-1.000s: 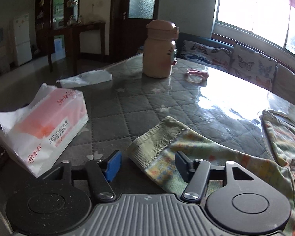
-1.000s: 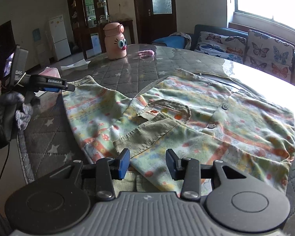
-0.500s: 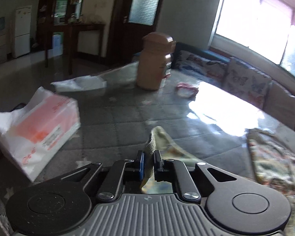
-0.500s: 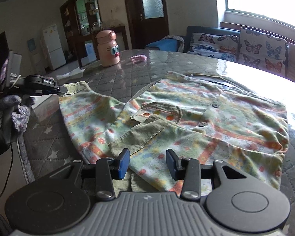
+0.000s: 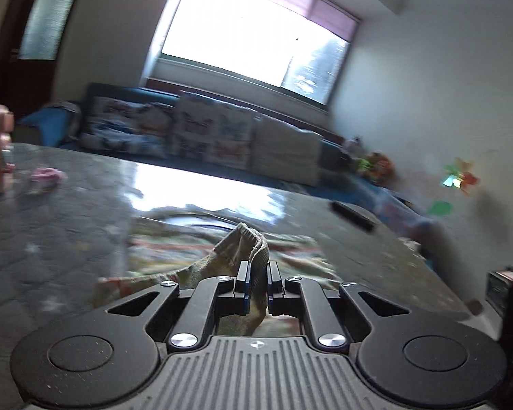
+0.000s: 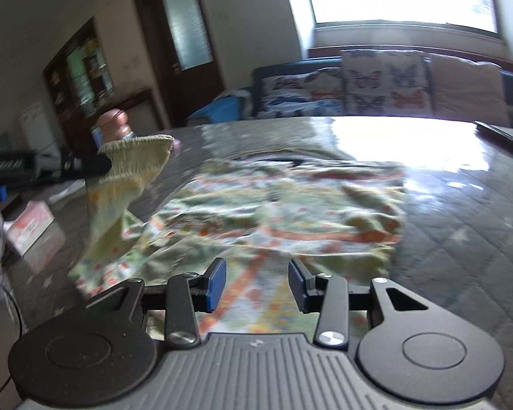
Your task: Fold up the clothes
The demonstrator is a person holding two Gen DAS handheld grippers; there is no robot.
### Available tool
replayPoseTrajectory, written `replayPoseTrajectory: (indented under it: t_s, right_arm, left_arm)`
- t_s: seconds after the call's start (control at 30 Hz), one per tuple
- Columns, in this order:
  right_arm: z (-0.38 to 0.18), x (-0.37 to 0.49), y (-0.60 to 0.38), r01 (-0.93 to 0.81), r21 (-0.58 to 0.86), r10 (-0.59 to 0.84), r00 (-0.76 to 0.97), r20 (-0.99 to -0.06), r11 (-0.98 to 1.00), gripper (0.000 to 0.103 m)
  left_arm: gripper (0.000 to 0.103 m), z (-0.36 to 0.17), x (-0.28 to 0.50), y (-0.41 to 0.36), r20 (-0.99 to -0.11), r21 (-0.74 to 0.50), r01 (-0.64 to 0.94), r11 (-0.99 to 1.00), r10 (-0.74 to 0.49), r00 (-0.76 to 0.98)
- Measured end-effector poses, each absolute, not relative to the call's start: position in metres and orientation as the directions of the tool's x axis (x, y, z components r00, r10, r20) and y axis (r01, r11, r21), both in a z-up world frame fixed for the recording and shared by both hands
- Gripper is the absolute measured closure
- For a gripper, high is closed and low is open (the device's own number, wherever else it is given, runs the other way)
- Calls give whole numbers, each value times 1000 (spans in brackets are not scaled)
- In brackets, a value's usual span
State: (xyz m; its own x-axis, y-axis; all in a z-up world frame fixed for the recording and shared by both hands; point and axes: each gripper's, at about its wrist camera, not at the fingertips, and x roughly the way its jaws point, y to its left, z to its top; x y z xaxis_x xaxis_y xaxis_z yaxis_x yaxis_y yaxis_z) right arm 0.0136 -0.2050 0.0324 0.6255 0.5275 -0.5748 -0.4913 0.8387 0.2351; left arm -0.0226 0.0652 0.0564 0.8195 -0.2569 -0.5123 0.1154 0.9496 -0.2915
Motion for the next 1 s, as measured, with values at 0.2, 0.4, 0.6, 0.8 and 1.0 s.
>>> replayPoseTrajectory:
  t_s: [0.2, 0.4, 0.6, 0.8, 1.0]
  right_arm:
    - [32, 18, -230, -417, 275, 496, 654, -572, 866, 63]
    - [27, 25, -236, -387, 327, 507, 641, -576, 862, 63]
    - [19, 28, -223, -407, 350, 536, 598, -596, 844, 63]
    - [5, 35, -211, -406, 342, 527, 567, -633, 848, 65]
    - [-1, 37, -203, -405, 307, 501, 570, -651, 861, 82]
  left_arm:
    - [90, 57, -8, 3, -502, -325, 340, 883, -466, 729]
    - [57, 44, -13, -9, -540, -306, 410, 860, -511, 669]
    - [53, 49, -17, 20, -525, -247, 359, 900, -436, 731]
    - [53, 35, -11, 73, -570, -208, 162, 965, -254, 781]
    - [53, 20, -4, 91, -610, -158, 72, 985, -154, 777]
